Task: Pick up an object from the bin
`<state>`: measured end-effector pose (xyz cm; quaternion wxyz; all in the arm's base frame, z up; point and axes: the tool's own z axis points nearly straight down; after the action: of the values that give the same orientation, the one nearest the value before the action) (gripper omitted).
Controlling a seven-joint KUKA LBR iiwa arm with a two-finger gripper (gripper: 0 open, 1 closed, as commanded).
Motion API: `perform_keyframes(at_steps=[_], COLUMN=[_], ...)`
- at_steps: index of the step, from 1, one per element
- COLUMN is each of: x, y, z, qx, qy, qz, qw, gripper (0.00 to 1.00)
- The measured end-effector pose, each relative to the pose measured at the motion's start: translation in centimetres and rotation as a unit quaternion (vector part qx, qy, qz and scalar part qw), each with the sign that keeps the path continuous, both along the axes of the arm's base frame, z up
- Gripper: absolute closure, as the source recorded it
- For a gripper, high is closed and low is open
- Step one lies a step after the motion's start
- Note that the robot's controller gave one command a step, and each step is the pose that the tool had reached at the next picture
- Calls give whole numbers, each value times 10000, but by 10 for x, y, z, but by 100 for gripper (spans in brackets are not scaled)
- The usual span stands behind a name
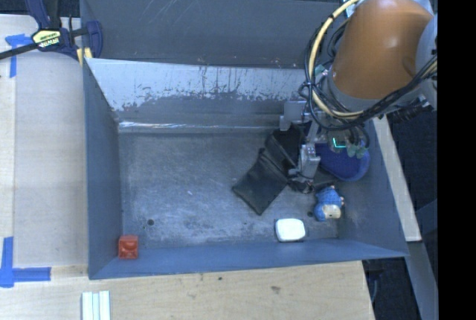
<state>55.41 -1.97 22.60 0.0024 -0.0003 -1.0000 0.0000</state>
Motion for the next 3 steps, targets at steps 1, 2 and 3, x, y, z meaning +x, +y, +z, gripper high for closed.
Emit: perform_keyframes(at_steps=[1, 2, 3], x=[48, 40, 42], y=[-5, -39, -39], z=[-96, -155, -152], qx=[0, 6, 8], qy=[-3, -71, -101], qz=[-215, -1892, -1880], qw=[9998, 9819, 9821], gripper=[0, 0, 100])
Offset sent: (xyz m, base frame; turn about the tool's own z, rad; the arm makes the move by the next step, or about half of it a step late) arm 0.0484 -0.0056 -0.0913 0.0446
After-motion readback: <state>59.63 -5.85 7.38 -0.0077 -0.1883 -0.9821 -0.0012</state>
